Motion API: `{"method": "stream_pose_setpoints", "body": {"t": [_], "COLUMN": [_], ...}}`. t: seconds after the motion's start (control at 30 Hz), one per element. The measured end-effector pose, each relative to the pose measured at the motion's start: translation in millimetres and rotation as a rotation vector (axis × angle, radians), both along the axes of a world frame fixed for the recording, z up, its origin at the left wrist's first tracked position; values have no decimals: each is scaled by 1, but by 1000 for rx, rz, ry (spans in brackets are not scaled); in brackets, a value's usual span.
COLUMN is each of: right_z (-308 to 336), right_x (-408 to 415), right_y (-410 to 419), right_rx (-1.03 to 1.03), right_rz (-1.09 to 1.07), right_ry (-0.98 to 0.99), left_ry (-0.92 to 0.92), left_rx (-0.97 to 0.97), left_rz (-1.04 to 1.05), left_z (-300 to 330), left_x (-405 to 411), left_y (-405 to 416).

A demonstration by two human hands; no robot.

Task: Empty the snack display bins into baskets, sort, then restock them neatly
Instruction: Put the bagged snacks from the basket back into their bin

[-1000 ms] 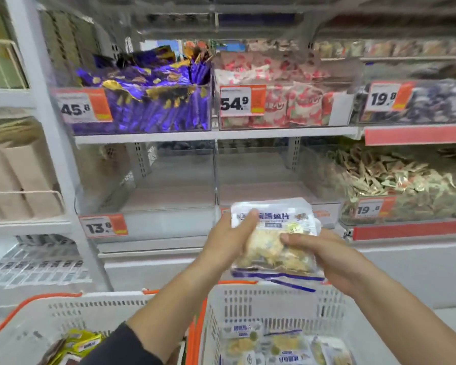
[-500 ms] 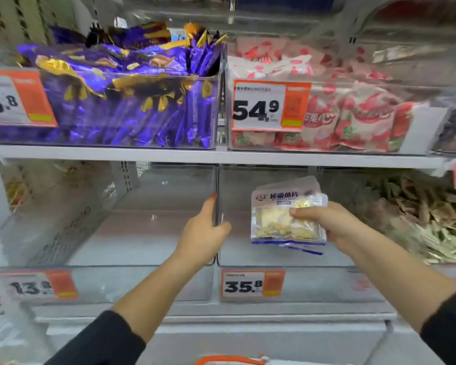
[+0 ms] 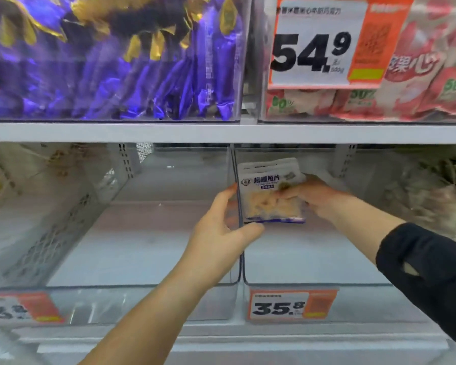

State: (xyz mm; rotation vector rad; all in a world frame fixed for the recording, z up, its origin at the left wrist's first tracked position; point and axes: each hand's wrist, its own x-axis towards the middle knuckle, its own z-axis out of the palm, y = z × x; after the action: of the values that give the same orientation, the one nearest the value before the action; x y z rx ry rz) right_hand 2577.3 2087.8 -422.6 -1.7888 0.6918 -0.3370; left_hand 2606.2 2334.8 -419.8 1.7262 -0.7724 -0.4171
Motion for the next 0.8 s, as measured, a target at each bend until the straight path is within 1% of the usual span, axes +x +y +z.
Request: {"method": "stream_pose_setpoints", "body": {"t": [0.07, 0.13, 0.2, 0.27, 0.3, 0.4, 0.47, 0.57, 0.67, 0.73, 0.8], "right_z": [-8, -11, -13, -10, -9, -12, -15, -20, -29, -46, -38], "right_x": [-2, -3, -1, 0, -1, -2, -4, -1, 12, 22, 21], "right_y": [-4, -5, -5, -2, -1, -2, -2, -1, -10, -30, -19], "right_rx": [-18, -114, -294, -553, -626, -607, -501, -337, -361, -369, -358], "right_rz": [36, 47, -1, -17, -22, -16, -32, -88, -107, -111, -155], "right_ry": [21, 40, 42, 81, 96, 154, 214, 197, 113, 112, 128], "left_ry": [13, 23, 23, 26, 34, 72, 109, 131, 130, 124, 119], "left_rx": [-6, -13, -17, -20, -23, -44, -64, -79, -80, -81, -83], "left_rz": [-7, -14, -10, -6, -7, -18, -24, -26, -16, -17, -22], "left_z": [-1, -1, -1, 0, 1, 2, 4, 4, 3, 3, 3], "left_x": [1, 2, 2, 1, 1, 2, 2, 3, 3, 2, 2], "left_y": [0, 0, 1, 1, 2, 3, 3, 3, 3, 3, 2]}}
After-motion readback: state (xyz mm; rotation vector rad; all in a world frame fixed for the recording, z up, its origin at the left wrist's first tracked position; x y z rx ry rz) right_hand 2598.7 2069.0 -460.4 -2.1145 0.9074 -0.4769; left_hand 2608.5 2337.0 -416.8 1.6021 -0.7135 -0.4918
